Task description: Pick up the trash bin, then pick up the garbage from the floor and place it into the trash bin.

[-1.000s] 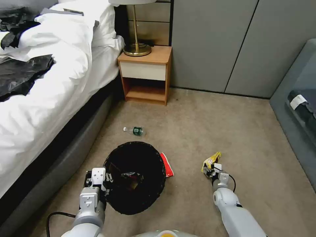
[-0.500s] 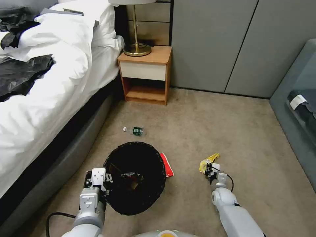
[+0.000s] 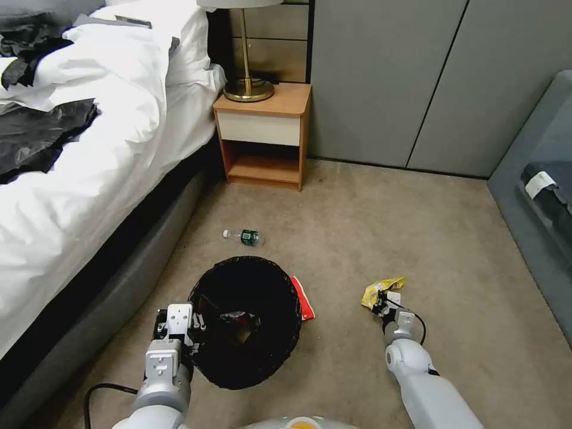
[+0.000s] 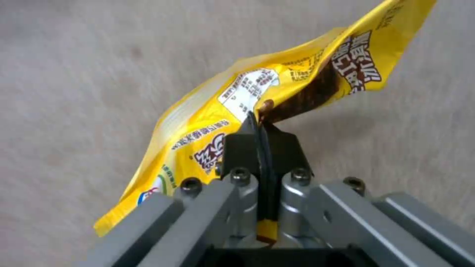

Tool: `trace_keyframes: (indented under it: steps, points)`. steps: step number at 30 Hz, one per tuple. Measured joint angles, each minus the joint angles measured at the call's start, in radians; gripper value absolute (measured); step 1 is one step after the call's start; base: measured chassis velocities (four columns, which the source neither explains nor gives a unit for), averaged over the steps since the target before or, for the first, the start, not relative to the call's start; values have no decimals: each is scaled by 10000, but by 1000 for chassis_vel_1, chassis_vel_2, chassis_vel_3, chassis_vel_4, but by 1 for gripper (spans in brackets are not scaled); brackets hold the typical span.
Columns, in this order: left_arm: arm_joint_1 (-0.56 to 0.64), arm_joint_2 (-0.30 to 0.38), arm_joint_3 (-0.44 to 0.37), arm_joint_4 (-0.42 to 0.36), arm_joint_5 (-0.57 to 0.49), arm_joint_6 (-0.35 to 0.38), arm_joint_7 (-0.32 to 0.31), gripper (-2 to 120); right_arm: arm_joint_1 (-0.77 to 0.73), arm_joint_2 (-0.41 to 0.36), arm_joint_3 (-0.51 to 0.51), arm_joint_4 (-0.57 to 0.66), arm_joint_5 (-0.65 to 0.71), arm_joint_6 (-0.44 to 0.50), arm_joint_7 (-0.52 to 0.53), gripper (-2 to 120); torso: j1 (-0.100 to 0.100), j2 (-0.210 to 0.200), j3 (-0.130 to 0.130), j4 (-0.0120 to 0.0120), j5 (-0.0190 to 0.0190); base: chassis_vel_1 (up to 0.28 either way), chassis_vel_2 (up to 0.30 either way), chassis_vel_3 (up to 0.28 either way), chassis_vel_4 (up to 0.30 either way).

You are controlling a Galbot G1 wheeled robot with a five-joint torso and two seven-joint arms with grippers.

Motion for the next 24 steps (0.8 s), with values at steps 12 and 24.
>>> trace_keyframes:
  steps: [12,24]
  points:
    - [-11,21,106,15,109,-8,6,0,-2382,-67,120,6421,-1446,2051,-1604,0,0,0,-1,0,-2,0,0,0,0]
    - [-17,23,141,40,168,-22,51,0,-4168,-578,-1708,8837,-2771,3669,-5080,0,-1,2,-1,0,-2,0,0,0,0]
